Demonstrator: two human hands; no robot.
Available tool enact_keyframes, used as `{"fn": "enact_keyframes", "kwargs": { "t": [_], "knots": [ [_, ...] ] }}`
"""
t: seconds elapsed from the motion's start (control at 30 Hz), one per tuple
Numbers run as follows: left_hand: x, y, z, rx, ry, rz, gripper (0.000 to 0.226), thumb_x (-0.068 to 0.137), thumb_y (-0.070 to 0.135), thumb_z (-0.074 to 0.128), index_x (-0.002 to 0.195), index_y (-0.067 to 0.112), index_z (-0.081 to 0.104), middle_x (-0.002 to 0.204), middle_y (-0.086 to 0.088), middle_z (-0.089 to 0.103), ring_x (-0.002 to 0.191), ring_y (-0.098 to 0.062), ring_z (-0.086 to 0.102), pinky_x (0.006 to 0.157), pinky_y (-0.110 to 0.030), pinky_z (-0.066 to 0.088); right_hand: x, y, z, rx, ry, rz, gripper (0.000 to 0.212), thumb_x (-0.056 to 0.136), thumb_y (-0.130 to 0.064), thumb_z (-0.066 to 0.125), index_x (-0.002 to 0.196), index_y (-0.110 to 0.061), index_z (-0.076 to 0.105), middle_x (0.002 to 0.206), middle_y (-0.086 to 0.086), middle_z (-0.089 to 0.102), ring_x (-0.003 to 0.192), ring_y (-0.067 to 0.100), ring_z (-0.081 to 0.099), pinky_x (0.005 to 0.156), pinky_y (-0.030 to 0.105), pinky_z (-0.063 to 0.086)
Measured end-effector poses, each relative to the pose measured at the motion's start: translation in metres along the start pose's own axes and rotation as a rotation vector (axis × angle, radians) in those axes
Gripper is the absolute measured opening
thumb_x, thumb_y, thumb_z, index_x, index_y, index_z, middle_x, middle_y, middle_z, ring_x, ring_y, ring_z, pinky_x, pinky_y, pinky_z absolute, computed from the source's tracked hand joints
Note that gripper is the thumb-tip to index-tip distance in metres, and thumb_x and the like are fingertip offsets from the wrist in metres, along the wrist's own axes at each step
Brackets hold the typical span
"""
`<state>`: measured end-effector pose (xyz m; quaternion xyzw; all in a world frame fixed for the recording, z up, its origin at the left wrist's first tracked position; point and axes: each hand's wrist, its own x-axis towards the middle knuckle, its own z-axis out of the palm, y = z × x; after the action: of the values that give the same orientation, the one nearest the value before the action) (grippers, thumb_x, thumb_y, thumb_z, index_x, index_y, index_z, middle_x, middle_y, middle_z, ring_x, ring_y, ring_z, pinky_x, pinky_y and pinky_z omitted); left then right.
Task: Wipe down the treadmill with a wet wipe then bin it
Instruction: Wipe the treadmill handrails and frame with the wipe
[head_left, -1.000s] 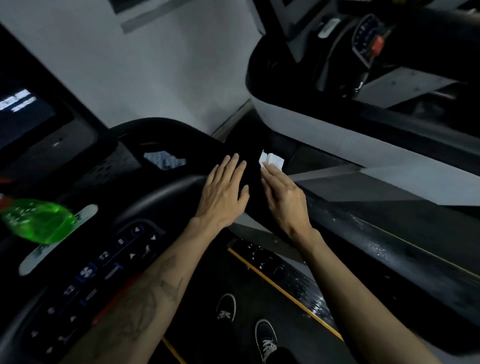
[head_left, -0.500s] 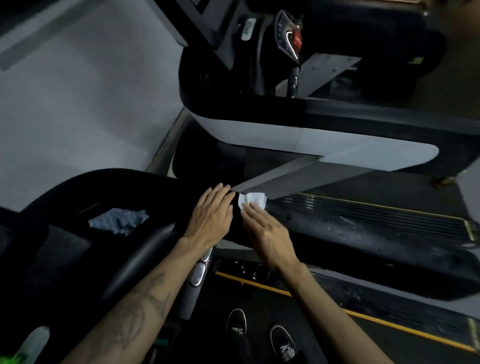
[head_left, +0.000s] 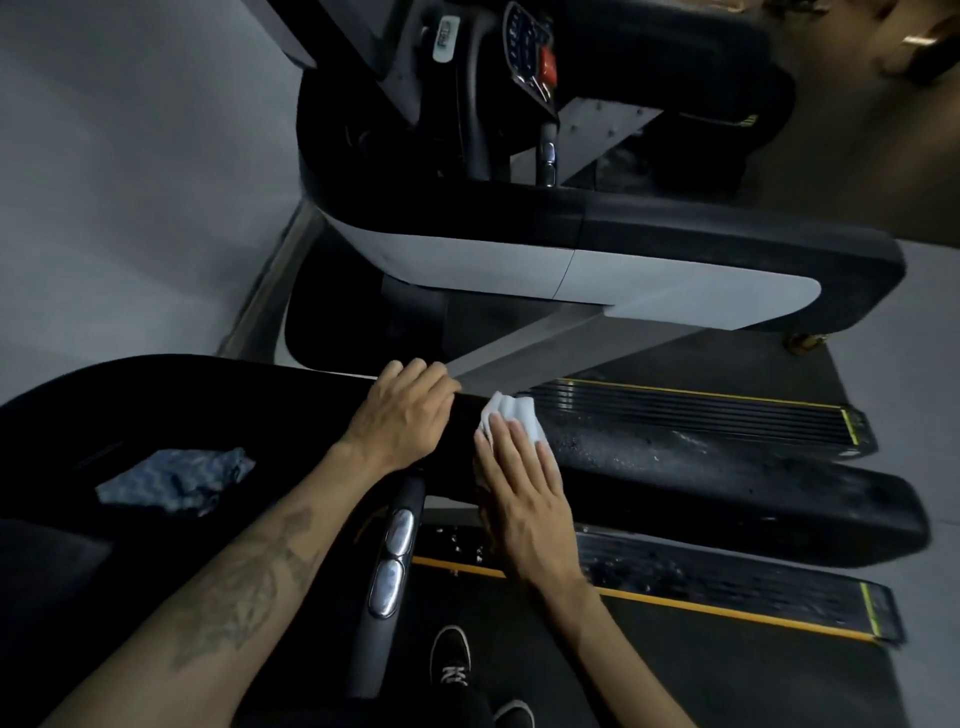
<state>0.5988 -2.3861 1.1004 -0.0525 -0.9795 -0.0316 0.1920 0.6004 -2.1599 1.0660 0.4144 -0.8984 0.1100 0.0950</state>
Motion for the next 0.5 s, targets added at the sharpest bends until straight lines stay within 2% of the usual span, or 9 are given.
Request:
{"fn": "enact_keyframes", "kwargs": {
  "t": [0.13,0.33,0.5],
  "knots": [
    [-0.001,0.002,0.004,-0.058,0.047,-0.096,0.021,0.097,0.016,0.048,0.098,0.010,0.068,0.093,-0.006,0.062,0.079,-0.027,0.053,0.071,-0.042,0.039,-0.005,-0.013,0.006,-0.001,0.044,0.036,0.070,0.099,-0.029,0.048,0.161,-0.006,0.025,0.170,0.012,0.015,0.158,0.031,0.012,0.125,0.050,0.017],
    [-0.004,0.001,0.005,-0.055,0.060,-0.153,0.021,0.091,0.015,0.048,0.092,0.008,0.067,0.088,-0.009,0.060,0.079,-0.029,0.054,0.069,-0.042,0.041,0.027,0.002,0.009,-0.016,0.035,-0.051,0.065,0.102,-0.030,0.049,0.162,-0.015,0.028,0.170,0.006,0.019,0.158,0.026,0.015,0.126,0.050,0.020],
    [-0.004,0.001,0.007,-0.117,0.095,-0.190,0.021,0.089,0.013,0.049,0.091,0.008,0.069,0.085,-0.008,0.059,0.078,-0.029,0.054,0.066,-0.042,0.042,0.003,-0.013,0.009,-0.015,0.055,0.132,0.070,0.098,-0.032,0.046,0.161,-0.009,0.027,0.170,0.010,0.018,0.158,0.028,0.014,0.126,0.050,0.017]
  ]
}}
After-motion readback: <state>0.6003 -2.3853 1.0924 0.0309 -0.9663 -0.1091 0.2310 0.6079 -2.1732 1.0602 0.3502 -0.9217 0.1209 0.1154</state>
